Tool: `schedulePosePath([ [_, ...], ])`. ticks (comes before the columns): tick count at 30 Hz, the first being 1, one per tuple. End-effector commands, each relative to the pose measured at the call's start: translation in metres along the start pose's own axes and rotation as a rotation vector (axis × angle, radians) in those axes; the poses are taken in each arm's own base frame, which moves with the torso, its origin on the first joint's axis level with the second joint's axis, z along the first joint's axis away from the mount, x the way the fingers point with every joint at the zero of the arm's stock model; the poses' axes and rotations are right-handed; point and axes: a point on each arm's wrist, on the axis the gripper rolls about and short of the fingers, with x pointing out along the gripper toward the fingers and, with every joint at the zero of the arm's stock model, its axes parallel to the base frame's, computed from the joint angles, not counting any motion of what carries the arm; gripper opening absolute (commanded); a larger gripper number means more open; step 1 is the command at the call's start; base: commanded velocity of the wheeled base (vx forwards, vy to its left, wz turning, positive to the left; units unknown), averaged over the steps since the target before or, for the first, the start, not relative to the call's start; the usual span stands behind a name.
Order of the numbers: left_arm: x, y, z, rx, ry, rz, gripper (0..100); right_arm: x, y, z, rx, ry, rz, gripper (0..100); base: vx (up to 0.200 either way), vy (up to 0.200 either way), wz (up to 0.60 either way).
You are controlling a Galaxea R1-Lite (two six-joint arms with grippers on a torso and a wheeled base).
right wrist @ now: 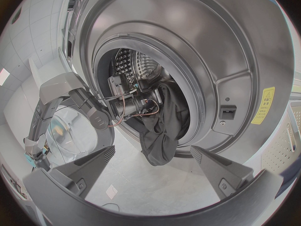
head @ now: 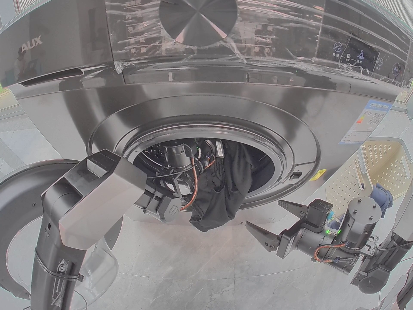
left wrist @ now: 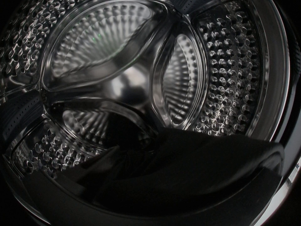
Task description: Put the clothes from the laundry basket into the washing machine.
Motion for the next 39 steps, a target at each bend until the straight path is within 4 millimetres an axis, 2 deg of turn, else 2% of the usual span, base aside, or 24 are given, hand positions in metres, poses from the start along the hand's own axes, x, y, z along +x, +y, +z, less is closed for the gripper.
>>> schedulePosePath([
  [1, -0.024, 0.0, -0.002, 0.02, 0.114, -0.017, 100, 0.0, 0.0, 0.0, 0.0, 0.0, 0.002, 100, 0.0, 0.0, 0.0],
  [4, -0.037, -0.004, -0.005, 0.026, 0.166, -0.049, 100, 0.0, 0.002, 0.001, 0.0, -0.003, 0.005, 100, 0.0, 0.0, 0.0],
  [5, -0.048, -0.004, -0.006, 0.029, 0.227, -0.093, 100, 0.0, 0.002, 0.001, 0.0, -0.003, 0.005, 100, 0.0, 0.0, 0.0],
  [7, -0.058, -0.003, -0.009, 0.03, 0.296, -0.132, 100, 0.0, 0.001, 0.001, 0.0, -0.005, 0.004, 100, 0.0, 0.0, 0.0],
  [11, -0.06, -0.002, -0.017, 0.032, 0.338, -0.145, 100, 0.0, 0.003, -0.001, -0.001, 0.002, 0.009, 100, 0.0, 0.0, 0.0],
  [15, -0.06, 0.0, -0.041, 0.047, 0.381, -0.139, 100, 0.0, 0.003, 0.0, -0.001, -0.001, 0.01, 100, 0.0, 0.0, 0.0],
  [16, -0.059, 0.0, -0.044, 0.052, 0.384, -0.14, 0, 0.0, 0.003, 0.0, -0.001, 0.001, 0.01, 100, 0.0, 0.0, 0.0],
  [22, -0.034, -0.002, -0.046, 0.043, 0.299, -0.093, 0, 0.001, 0.003, -0.001, -0.001, 0.003, 0.012, 100, 0.0, 0.0, 0.0],
  [29, 0.016, 0.002, -0.041, -0.022, 0.072, 0.036, 0, 0.001, 0.003, -0.001, -0.001, 0.004, 0.011, 100, 0.0, 0.0, 0.0],
  [32, 0.033, 0.013, -0.036, -0.032, -0.005, 0.087, 0, 0.001, 0.003, -0.002, -0.001, 0.007, 0.01, 100, 0.0, 0.0, 0.0],
  [36, 0.039, 0.018, -0.025, -0.038, -0.045, 0.098, 0, 0.002, 0.002, -0.002, -0.001, 0.008, 0.01, 100, 0.0, 0.0, 0.0],
  [39, 0.036, 0.02, -0.028, -0.034, -0.026, 0.102, 0, 0.002, 0.003, -0.002, 0.0, 0.009, 0.012, 100, 0.0, 0.0, 0.0],
])
